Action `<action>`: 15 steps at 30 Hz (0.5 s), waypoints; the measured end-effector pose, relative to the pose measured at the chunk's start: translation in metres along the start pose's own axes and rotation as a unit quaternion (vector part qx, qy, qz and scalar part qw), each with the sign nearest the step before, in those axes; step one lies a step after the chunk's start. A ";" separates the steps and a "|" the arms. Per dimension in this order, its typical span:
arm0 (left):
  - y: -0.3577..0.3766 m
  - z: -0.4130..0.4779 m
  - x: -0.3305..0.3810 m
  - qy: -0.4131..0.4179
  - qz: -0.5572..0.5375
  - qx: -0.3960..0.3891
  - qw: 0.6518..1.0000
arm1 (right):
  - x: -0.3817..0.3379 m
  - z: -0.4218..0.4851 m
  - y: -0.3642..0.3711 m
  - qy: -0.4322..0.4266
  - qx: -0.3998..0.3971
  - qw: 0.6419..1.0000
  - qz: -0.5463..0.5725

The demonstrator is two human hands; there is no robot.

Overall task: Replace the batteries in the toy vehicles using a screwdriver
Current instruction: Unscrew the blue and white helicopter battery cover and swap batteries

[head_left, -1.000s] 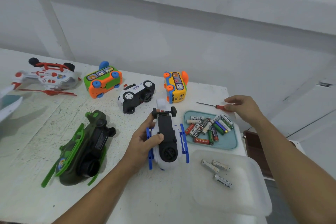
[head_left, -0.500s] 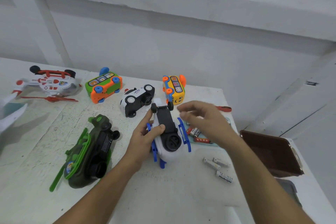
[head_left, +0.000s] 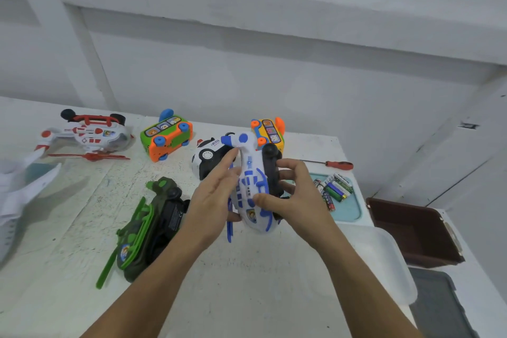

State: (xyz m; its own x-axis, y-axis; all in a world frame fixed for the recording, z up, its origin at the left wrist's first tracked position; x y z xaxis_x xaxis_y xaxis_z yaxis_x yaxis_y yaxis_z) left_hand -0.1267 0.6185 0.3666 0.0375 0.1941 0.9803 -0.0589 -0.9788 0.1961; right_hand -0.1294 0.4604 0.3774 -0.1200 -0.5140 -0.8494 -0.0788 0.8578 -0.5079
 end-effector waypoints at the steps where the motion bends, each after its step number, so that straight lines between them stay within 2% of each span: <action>1: -0.001 -0.002 0.001 0.011 0.009 -0.004 1.000 | 0.001 0.001 0.000 0.005 0.000 1.000 0.027; 3: -0.003 -0.007 0.001 0.061 0.053 -0.015 0.997 | 0.002 0.003 -0.003 0.016 -0.001 0.996 0.085; 5: -0.005 -0.010 0.002 0.149 0.127 -0.017 0.980 | 0.005 0.004 -0.006 0.028 -0.002 0.987 0.156; 7: -0.008 -0.011 0.002 0.225 0.184 0.008 0.957 | 0.008 0.006 -0.007 0.040 -0.010 0.976 0.213; 9: -0.010 -0.010 0.006 0.256 0.200 0.041 0.945 | 0.012 0.007 -0.005 0.051 -0.020 0.966 0.254; 11: -0.013 -0.009 0.009 0.220 0.181 0.071 0.956 | 0.016 0.009 -0.002 0.056 -0.030 0.951 0.301; 13: -0.019 -0.006 0.010 0.117 0.134 0.093 0.980 | 0.019 0.009 0.001 0.055 -0.043 0.934 0.351; 15: -0.024 -0.004 0.009 0.010 0.069 0.064 0.996 | 0.021 0.008 0.005 0.051 -0.065 0.914 0.398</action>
State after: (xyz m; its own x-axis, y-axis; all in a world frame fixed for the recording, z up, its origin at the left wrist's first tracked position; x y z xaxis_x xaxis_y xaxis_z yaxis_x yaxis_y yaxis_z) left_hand -0.1287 0.6439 0.3713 0.0170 0.0570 0.9982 0.0648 -0.9963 0.0558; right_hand -0.1241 0.4541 0.3556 -0.2814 0.2686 -0.9212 -0.0416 0.9557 0.2914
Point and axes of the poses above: each hand's wrist, its own z-axis towards the middle knuckle, its own y-axis out of the palm, x = y × z, the point moved 1 cm from there along z, towards the middle knuckle, and after that the axes turned 15 degrees about -z, right-handed, at the moved point
